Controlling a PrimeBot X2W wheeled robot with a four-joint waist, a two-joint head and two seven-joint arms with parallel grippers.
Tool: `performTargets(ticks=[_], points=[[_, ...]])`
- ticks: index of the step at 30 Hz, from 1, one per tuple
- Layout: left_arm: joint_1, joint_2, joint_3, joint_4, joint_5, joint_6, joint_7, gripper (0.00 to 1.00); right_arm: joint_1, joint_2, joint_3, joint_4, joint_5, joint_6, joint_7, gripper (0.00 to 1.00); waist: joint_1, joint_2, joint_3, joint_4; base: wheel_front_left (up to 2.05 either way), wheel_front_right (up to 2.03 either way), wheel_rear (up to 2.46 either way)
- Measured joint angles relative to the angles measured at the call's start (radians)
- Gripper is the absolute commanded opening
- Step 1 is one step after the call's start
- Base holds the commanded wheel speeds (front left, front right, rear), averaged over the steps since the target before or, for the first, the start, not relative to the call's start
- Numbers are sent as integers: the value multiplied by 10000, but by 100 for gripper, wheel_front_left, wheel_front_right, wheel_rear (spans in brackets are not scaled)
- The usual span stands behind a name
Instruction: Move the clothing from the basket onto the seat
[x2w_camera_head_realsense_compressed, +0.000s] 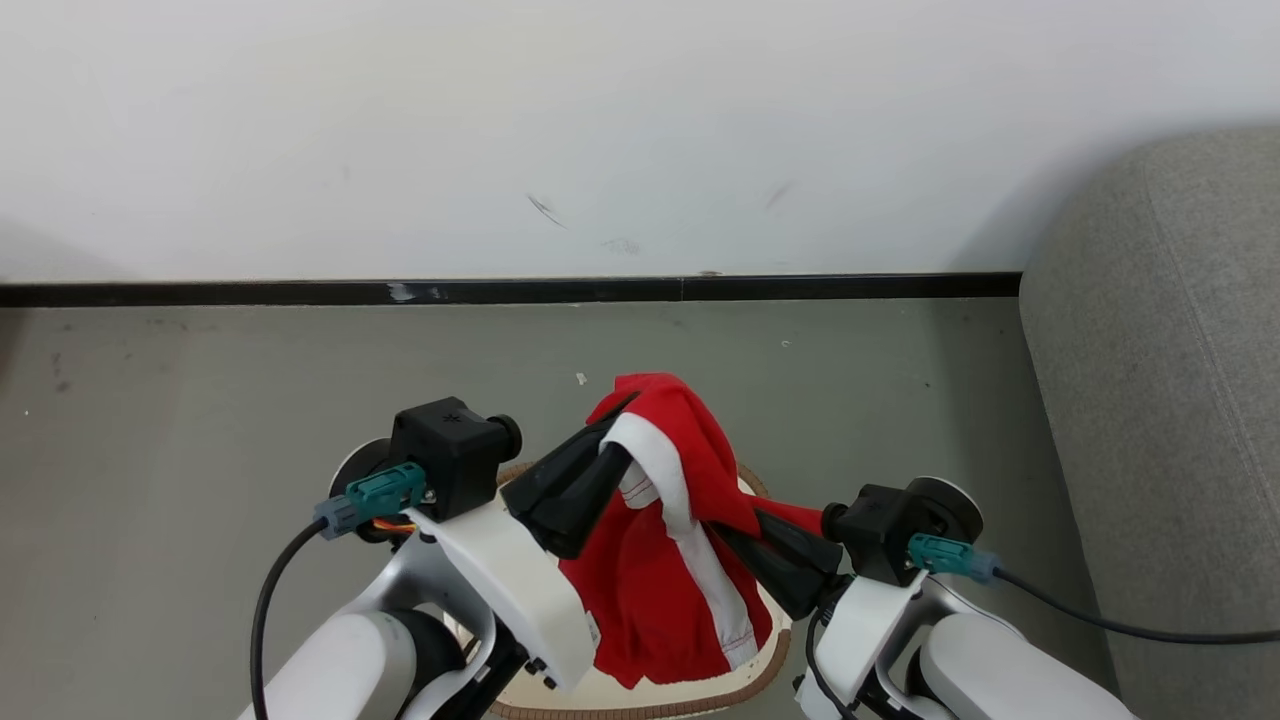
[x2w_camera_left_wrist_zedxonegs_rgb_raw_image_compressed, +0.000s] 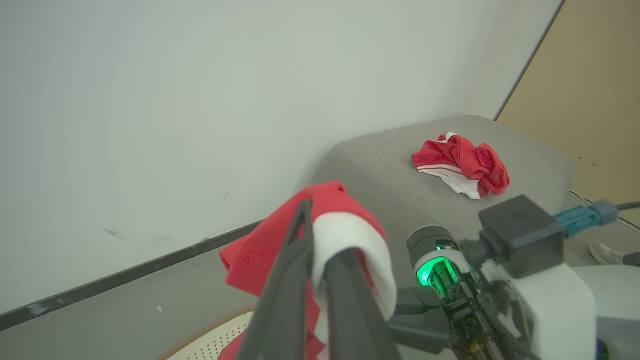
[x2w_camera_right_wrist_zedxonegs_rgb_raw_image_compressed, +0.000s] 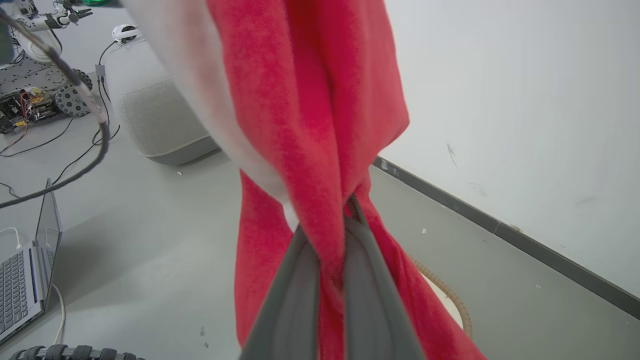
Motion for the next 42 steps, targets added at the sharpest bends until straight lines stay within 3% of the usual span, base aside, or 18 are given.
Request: performTargets(ticks=[2, 3, 4, 5, 10, 25, 42], points=[[158, 88, 88, 268, 0, 96, 27, 41, 116, -10, -2, -35, 77, 0, 0, 0, 0, 0, 35, -29, 0, 0, 0], [232, 104, 100, 408, -35, 100, 77, 52, 171, -15, -23, -65, 123, 0, 0, 0, 0, 0, 54, -46, 0, 0, 0], [302, 102, 111, 522, -88, 150, 77, 84, 234, -12, -73, -113, 194, 0, 0, 0, 0, 0, 73, -65, 0, 0, 0], [361, 119, 107, 639, -77, 184, 81, 100, 289, -8, -136, -151, 299, 0, 0, 0, 0, 0, 94, -86, 0, 0, 0], [494, 274, 113, 947, -65, 259, 79, 100, 814, 115, -767, -268, 1034, 0, 2, 0, 0, 0, 199, -214, 0, 0, 0], [1374, 656, -96, 337, 203, -111, -780, 100, 1478, -263, -2884, -696, 1118, 0, 4, 0, 0, 0, 353, -881, 0, 0, 0], [1650, 817, -401, -10, 495, -510, -1298, 100, 2187, -334, -3741, -1271, 989, 0, 4, 0, 0, 0, 224, -1555, 0, 0, 0]])
